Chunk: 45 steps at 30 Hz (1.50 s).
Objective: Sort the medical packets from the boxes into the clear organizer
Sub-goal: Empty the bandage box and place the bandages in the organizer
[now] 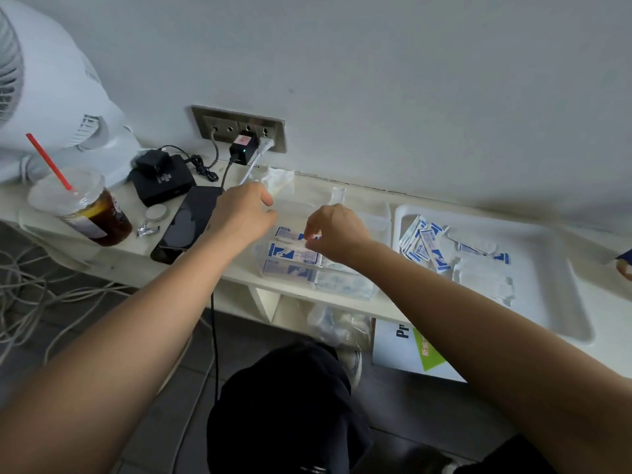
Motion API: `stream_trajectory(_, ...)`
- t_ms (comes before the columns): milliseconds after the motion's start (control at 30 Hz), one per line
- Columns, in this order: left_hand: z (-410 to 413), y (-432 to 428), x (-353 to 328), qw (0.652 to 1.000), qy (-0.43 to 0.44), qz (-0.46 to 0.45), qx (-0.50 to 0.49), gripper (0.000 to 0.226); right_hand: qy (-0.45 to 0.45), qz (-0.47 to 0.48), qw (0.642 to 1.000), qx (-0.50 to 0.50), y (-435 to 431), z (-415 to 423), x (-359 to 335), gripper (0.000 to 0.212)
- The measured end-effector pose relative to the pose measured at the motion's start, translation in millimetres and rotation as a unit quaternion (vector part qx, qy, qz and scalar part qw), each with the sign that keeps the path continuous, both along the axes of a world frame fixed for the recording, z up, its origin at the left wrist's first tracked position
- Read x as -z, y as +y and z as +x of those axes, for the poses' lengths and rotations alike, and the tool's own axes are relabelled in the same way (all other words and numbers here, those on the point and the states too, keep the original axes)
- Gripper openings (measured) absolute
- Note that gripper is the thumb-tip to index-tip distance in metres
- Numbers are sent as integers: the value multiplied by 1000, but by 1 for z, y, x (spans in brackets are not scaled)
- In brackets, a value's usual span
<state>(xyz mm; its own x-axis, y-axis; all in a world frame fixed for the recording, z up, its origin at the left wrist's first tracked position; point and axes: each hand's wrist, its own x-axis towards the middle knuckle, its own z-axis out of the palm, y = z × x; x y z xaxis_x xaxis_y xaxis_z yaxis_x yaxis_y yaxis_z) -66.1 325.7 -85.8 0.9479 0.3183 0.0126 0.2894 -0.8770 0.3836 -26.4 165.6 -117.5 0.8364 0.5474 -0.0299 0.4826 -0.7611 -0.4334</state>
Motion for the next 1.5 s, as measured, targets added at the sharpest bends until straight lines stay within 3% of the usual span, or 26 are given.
stream_trajectory(167,19,-59,-19,993,-100,-35,58,17,-26,156,984,77,-67,16,-29,14)
stream_trajectory(233,26,-92,-25,985,-120,-57,110,16,-14,157,981,111,-107,24,-32,11)
stream_trajectory(333,35,-152,-22,968,-103,-91,212,13,45,71,987,136,-172,24,-28,2)
stream_trajectory(500,48,-233,13,933,61,-70,346,26,110,-86,977,162,-245,1,-2,53)
stream_trajectory(567,50,-249,29,923,90,-28,372,37,101,-142,973,150,-258,-5,9,77)
stream_trajectory(633,50,-259,41,917,100,-11,385,48,89,-176,971,137,-267,-8,19,83)
stream_trajectory(800,48,-265,56,903,107,35,415,69,46,-114,985,123,-281,-6,30,49)
stream_trajectory(900,46,-268,62,894,128,62,424,85,39,-78,989,117,-285,-6,31,40)
stream_trajectory(1033,44,-272,67,893,89,95,432,69,37,-47,993,103,-288,-9,34,40)
stream_trajectory(1167,43,-275,71,902,57,67,422,56,38,-38,992,113,-290,-9,38,44)
stream_trajectory(1267,44,-278,72,908,77,56,409,56,56,-46,990,122,-287,-7,38,48)
stream_trajectory(1500,51,-284,76,911,123,76,387,39,113,-108,977,143,-279,-1,32,31)
